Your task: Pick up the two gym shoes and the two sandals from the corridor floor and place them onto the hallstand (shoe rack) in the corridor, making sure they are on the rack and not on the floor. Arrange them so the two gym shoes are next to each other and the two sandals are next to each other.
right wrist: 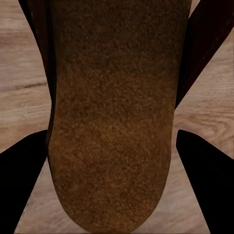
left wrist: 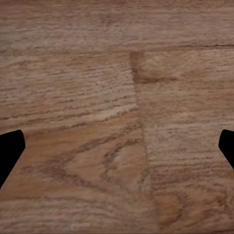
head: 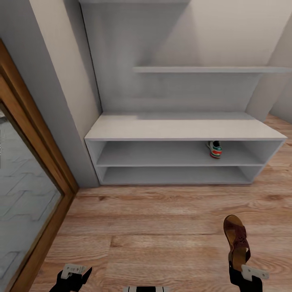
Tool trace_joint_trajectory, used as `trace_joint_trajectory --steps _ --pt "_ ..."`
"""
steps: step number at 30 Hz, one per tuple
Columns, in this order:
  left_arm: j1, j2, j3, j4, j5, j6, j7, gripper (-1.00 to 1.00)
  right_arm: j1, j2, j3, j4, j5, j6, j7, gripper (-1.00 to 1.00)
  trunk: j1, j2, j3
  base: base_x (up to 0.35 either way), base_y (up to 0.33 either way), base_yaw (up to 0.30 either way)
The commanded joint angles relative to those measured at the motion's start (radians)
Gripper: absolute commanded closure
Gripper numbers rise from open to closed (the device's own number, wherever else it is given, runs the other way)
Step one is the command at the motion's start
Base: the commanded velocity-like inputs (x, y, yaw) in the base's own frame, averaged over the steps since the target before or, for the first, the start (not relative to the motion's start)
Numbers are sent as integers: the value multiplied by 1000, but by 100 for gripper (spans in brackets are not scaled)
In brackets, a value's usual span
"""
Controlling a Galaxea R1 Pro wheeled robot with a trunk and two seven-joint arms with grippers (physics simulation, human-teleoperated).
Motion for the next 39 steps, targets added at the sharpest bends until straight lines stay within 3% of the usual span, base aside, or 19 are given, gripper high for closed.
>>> trace_joint_trajectory --steps 1,16,29,39 --pt "-1 -1 8 1 -11 -6 -6 -100 -1 0 -4 1 10 -3 -6 100 0 0 -1 24 160 0" --pt "-1 -1 8 1 -11 -6 -6 -100 -1 0 -4 0 10 -3 -6 100 0 0 -1 1 14 0" --pt "-1 -1 8 1 -11 -6 -6 -100 -1 -1 -5 0 10 -3 -6 100 0 0 -1 0 207 0" --pt "-1 -2 7 2 -11 -6 -6 -100 -1 -1 -5 0 10 -3 -6 100 0 0 -1 0 50 0"
